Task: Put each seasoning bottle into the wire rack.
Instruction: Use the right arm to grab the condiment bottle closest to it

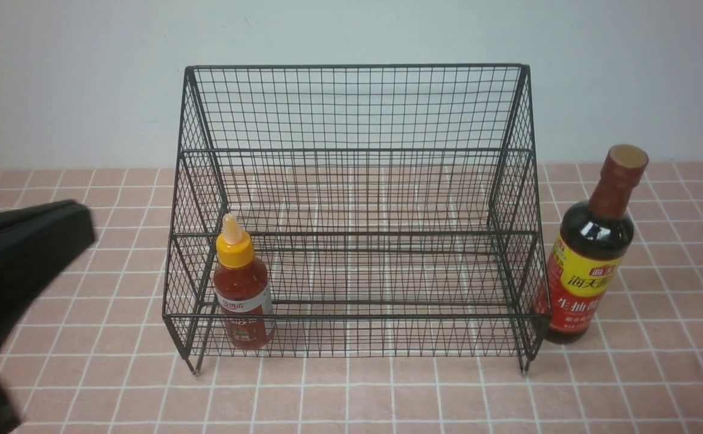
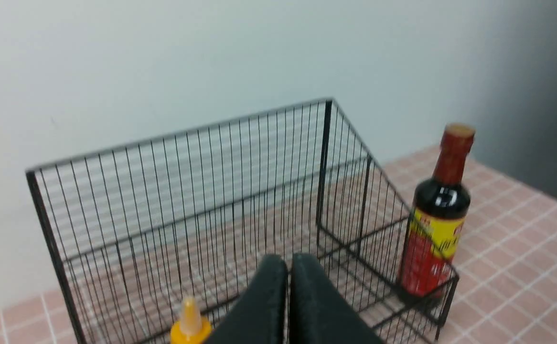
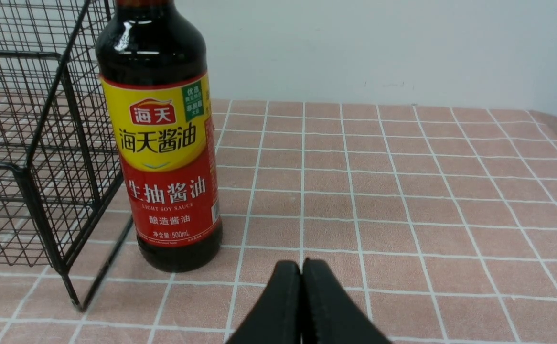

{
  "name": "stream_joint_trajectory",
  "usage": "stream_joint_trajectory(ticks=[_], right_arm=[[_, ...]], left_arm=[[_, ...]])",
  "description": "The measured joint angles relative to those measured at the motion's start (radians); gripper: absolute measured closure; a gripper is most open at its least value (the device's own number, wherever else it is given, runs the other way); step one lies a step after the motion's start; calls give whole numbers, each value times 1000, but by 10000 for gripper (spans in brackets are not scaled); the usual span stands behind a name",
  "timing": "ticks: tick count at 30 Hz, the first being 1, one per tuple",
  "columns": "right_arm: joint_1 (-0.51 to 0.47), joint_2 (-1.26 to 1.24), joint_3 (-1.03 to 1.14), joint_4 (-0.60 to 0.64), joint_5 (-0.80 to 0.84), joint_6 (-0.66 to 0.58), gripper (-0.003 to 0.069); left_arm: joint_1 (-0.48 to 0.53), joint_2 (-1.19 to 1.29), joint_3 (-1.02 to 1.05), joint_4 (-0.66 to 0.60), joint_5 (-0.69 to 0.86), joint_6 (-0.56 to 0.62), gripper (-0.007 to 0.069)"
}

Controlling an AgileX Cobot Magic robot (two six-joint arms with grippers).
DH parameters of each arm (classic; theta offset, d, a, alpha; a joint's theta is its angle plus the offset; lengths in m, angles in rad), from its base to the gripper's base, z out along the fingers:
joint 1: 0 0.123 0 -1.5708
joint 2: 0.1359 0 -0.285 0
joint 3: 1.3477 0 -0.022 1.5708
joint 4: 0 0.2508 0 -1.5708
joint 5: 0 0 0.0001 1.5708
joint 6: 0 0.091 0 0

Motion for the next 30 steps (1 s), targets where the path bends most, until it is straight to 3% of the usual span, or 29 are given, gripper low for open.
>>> stream_joint_trajectory(ticks=[6,13,22,30], right_arm=[[0,0,0,0,0,0,670],[0,0,0,0,0,0,670],[0,0,0,0,0,0,670],[0,0,0,0,2,0,670]], left_arm=[[0,-107,0,32,15,15,631],[21,-219,90,170,36,-4,631],[296,-477,556,316,23,-278,631],[337,-480,694,338,6,-301,631]])
